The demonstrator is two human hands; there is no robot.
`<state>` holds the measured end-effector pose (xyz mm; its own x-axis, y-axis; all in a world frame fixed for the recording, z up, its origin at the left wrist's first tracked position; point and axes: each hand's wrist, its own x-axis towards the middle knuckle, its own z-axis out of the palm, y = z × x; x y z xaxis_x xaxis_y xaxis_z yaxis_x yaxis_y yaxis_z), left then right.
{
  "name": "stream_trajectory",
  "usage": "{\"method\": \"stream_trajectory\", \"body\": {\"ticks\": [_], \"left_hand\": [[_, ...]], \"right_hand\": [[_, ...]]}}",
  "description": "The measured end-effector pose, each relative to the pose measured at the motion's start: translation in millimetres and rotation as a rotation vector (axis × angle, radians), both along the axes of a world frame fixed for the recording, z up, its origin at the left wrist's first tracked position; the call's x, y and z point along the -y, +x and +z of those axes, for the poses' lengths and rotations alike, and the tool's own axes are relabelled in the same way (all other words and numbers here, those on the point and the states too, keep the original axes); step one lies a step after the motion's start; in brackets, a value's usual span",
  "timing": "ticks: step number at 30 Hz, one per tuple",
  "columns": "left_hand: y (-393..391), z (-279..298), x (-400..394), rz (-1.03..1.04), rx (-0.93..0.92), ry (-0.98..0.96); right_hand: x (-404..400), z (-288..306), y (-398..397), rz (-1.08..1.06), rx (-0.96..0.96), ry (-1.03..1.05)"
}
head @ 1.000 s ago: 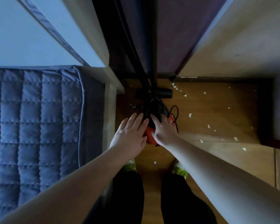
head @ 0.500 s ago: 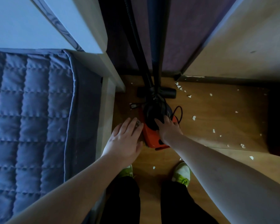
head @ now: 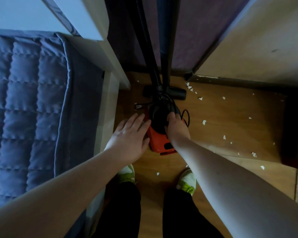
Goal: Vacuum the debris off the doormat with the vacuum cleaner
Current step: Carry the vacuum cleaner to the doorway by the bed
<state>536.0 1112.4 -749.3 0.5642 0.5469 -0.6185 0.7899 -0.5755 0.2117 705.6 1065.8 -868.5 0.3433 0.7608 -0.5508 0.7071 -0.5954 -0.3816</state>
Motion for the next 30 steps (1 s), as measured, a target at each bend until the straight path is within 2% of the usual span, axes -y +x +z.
{"method": "stream_trajectory", "body": {"ticks": [3,7,10,13,19,23,27,30], "left_hand": [[3,-2,-3,0.033,0.009,-0.013],[5,-2,3,0.126,0.006,-0.082],[13,1,8,0.355,0.005,-0.169],[27,6,11,0.634,0.077,-0.337],[56,24,12,0.802,0.204,-0.472],[69,38,4,1.137,0.251,-0.687],[66,34,-3,1.598,0.393,-0.889],[60,29,-3,1.709,0.467,-0.962]], "right_hand": [[-2,0,-2,-0.058,-0.010,0.040],[8,14,8,-0.264,-0.140,0.104],[19,34,20,-0.293,-0.212,0.132],[36,57,29,-0.278,-0.288,0.145],[53,110,30,-0.305,-0.430,0.060],[48,127,16,-0.238,-0.435,0.032],[47,139,0,-0.149,-0.462,0.013],[51,141,-7,-0.158,-0.522,0.022]]}}
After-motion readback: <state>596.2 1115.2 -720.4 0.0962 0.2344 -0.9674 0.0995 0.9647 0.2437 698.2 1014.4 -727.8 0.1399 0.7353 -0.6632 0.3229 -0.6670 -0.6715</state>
